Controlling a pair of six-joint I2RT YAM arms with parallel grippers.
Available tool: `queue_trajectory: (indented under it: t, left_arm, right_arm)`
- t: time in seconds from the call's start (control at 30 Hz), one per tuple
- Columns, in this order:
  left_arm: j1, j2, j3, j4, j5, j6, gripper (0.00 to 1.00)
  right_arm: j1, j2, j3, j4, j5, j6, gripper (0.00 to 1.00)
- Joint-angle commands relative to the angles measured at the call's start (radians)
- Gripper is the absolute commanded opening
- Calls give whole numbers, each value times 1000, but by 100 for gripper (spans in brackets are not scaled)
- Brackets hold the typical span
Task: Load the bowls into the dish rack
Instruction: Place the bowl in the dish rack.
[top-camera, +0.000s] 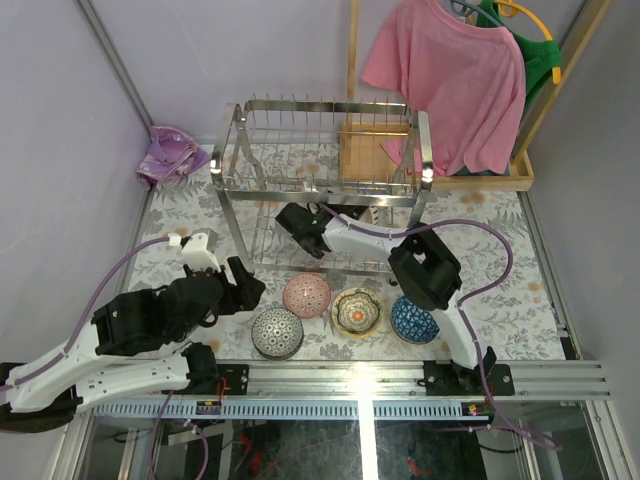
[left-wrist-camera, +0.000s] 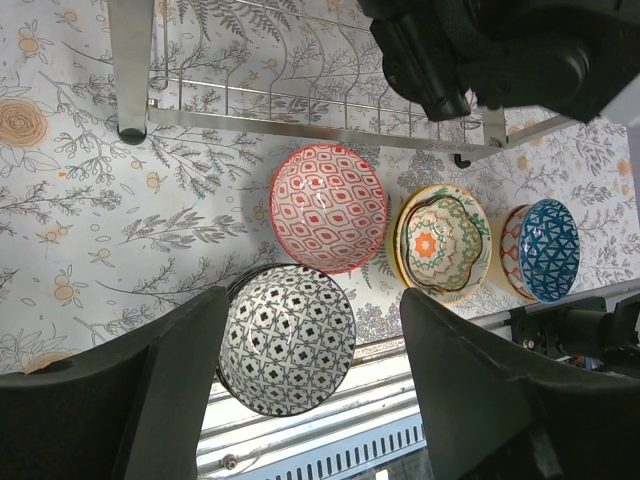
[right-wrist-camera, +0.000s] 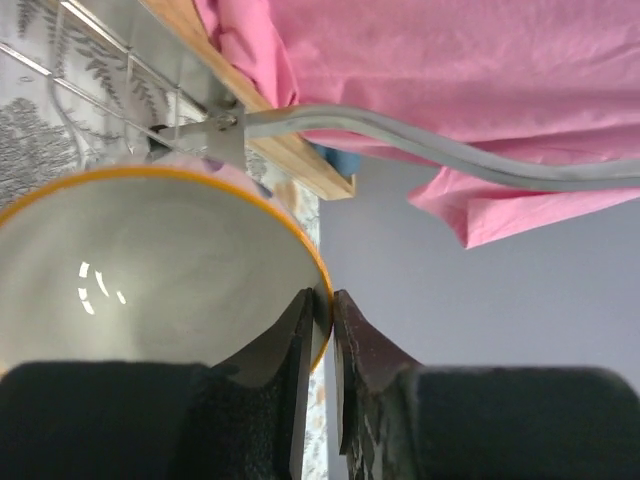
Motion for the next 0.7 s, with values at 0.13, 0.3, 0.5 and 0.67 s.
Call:
queue_trajectory:
  t: [0.13,0.3,0.5,0.67]
  left_arm:
    - [-3,-24,-17,57,23,31,69]
    - [-4,-34,-17,62,31,42,70]
    - [-3,-61,-21,58,40,48,69]
    - [-3,-84,-20,54,35,56,70]
  right_arm:
    - [-93,124,291,-526,138,176,0]
    - [-118,195,414,-536,162,122,0]
    - [-143,189,376,-181,192,-217,0]
    - [-146,110,109,638,201,-893,0]
